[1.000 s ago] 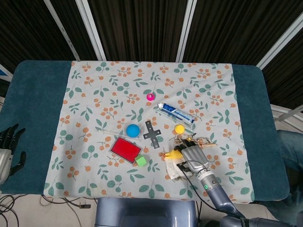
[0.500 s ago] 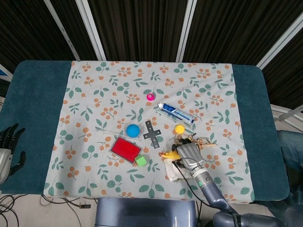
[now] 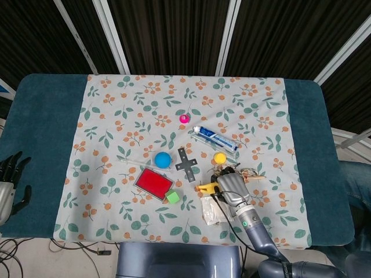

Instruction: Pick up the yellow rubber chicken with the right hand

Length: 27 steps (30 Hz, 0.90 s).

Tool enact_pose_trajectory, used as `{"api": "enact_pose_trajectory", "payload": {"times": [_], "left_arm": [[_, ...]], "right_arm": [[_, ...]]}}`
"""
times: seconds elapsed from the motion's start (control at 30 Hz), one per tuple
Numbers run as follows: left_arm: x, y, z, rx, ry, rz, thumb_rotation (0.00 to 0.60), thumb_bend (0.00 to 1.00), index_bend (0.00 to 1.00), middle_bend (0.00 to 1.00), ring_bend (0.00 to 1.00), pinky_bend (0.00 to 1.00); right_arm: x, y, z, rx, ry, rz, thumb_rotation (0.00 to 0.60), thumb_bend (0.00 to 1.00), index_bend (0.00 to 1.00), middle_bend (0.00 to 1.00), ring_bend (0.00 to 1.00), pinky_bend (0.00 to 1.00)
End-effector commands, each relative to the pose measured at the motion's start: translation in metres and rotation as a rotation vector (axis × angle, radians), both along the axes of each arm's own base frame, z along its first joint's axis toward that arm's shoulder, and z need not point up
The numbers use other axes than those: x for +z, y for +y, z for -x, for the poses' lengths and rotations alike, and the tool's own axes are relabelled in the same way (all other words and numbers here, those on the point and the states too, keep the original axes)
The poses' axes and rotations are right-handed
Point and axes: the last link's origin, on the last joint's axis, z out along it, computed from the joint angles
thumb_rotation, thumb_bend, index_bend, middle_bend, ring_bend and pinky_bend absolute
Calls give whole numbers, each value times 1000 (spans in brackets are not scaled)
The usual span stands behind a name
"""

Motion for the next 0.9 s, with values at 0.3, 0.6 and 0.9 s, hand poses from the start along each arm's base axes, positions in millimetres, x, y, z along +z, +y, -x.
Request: {"api": "enact_pose_trajectory", "payload": {"times": [0.3, 0.6, 0.9], "left_arm": [[0, 0, 0, 0, 2, -1, 600, 533, 103, 0, 26, 96], [0, -1, 0, -1, 3, -1, 600, 533, 102, 0, 25, 96], [0, -3, 0, -3, 2, -4, 600, 533, 103, 0, 25, 96]], "right_arm": [[33, -6, -7, 2, -82, 59, 600, 604, 533, 636, 352, 225], [99, -10, -13, -8, -195, 134, 600, 604, 532, 638, 352, 224], [149, -11, -13, -43, -349, 202, 600, 604, 533, 638, 352, 225]]}}
